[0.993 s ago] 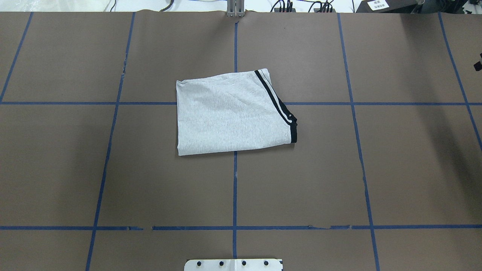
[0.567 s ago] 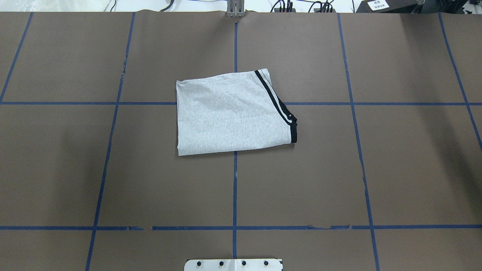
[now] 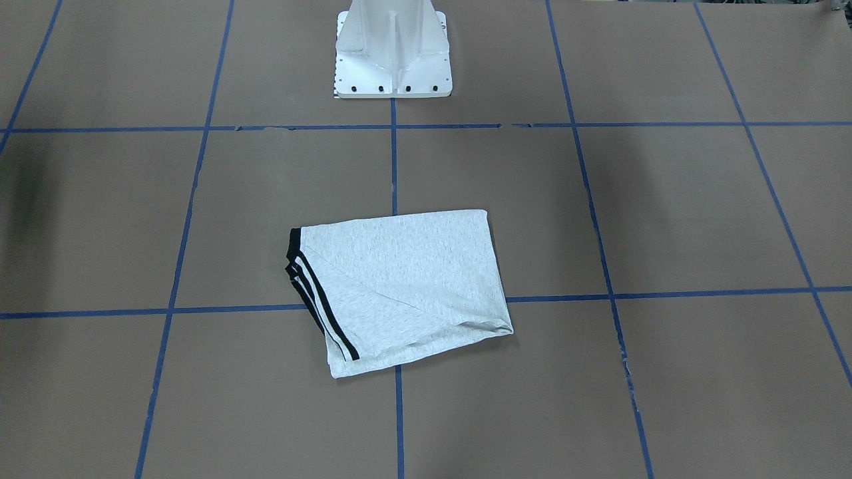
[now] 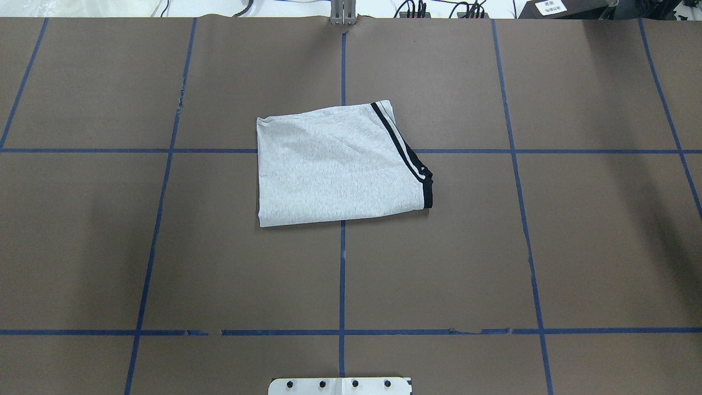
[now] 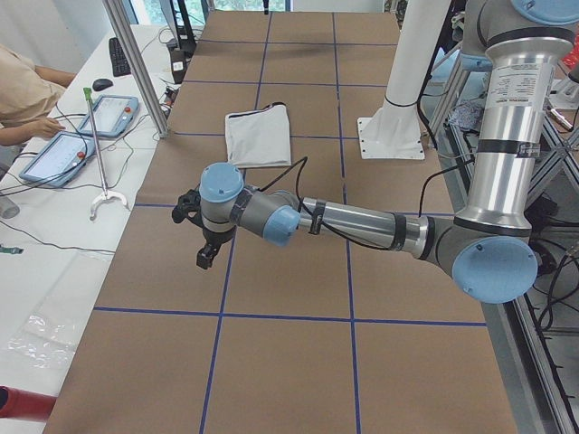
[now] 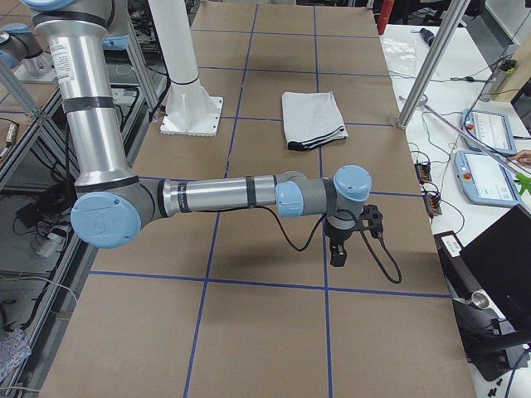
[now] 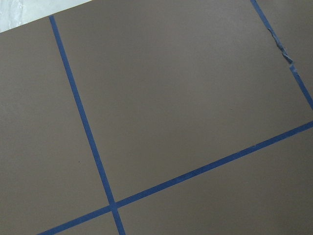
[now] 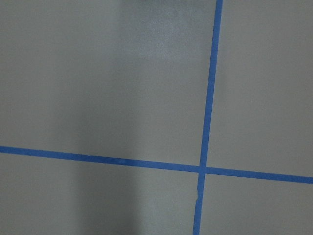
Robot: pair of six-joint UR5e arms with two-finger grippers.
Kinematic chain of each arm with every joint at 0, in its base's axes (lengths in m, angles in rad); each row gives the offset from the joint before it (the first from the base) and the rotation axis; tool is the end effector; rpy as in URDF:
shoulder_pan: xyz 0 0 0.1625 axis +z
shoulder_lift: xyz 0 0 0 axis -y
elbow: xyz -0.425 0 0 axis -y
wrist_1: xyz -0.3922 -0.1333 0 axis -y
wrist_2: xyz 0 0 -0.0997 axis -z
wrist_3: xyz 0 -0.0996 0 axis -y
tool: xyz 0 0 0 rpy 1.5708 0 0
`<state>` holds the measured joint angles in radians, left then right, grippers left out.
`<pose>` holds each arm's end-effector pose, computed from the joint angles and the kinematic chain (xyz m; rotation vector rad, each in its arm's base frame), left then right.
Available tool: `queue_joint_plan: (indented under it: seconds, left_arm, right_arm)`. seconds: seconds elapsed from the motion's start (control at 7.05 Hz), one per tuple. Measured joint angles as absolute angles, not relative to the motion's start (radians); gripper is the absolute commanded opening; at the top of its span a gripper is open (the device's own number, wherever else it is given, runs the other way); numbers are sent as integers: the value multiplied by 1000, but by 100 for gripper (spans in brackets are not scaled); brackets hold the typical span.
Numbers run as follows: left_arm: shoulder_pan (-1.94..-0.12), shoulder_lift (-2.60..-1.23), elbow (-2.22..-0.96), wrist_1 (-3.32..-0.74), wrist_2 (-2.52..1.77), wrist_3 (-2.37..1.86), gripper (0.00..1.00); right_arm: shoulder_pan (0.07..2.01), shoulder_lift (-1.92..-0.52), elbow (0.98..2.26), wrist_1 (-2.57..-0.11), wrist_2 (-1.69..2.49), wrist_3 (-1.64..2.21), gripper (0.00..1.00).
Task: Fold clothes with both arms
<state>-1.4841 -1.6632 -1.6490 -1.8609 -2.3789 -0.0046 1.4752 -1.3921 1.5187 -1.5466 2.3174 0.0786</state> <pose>-0.0138 -0.5489 0.5364 0.3992 0.8137 0.2625 0.0106 -0.5778 0.5885 0.0784 -0.7549 -0.0725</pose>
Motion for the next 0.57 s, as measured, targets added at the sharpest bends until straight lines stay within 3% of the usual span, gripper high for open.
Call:
queue_joint_plan:
  seconds: [0.57]
  left_arm:
    - [-1485, -1637, -1711, -1861, -2376, -4, 100]
  right_arm:
    - [1476, -1430, 1577, -1535, 2330, 78, 100]
